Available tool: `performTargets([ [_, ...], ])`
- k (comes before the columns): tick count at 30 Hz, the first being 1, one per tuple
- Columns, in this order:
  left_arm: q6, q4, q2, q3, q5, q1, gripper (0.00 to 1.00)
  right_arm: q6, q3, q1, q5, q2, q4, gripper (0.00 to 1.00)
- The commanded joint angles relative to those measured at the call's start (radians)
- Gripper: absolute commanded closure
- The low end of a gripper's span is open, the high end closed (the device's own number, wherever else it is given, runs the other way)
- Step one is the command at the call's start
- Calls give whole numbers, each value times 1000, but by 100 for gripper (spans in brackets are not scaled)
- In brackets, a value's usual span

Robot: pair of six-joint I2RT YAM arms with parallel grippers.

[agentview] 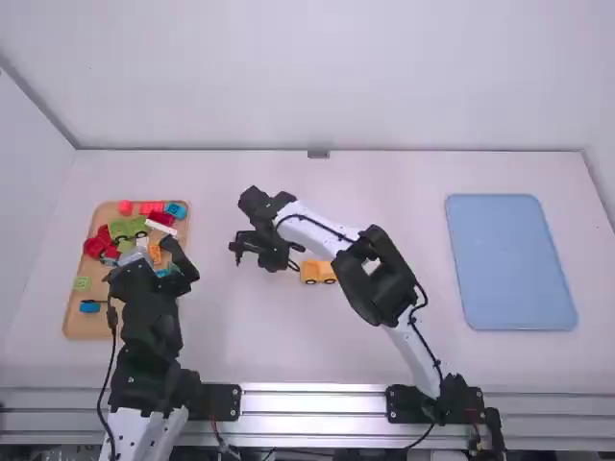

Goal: Assemble lego blocks to make yellow taxi

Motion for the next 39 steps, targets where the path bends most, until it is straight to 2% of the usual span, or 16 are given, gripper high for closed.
performTargets([
  [1,-2,2,-8,1,-11,-3,1,-4,-14,-3,-14,23,-4,88],
  [4,-3,1,-8,1,-12,-2,1,-5,-22,-3,-60,27,0,88],
  [16,-3,1,-8,1,-11,-2,1,-5,-29,-4,-50,47,7,82],
  [17,-2,0,-8,1,-11,-2,1,-4,-29,-3,-50,47,6,74],
  [20,-3,-2,-8,1,-11,-2,1,-4,-29,-3,-49,47,6,42],
  [21,-3,-3,-8,1,-11,-2,1,-4,-29,-4,-50,47,4,27],
  [22,-3,-5,-8,1,-11,-2,1,-5,-21,-4,-50,47,-14,2],
  [24,-3,-5,-8,1,-11,-2,1,-5,-12,-4,-49,47,-29,2],
  [31,-3,-3,-8,1,42,-2,1,39,134,-49,-68,17,-144,2],
  [37,-2,28,32,1,156,-2,1,68,296,-136,-201,-6,-233,2],
  [39,-2,49,59,1,177,-2,1,67,301,-154,-216,-26,-236,2],
])
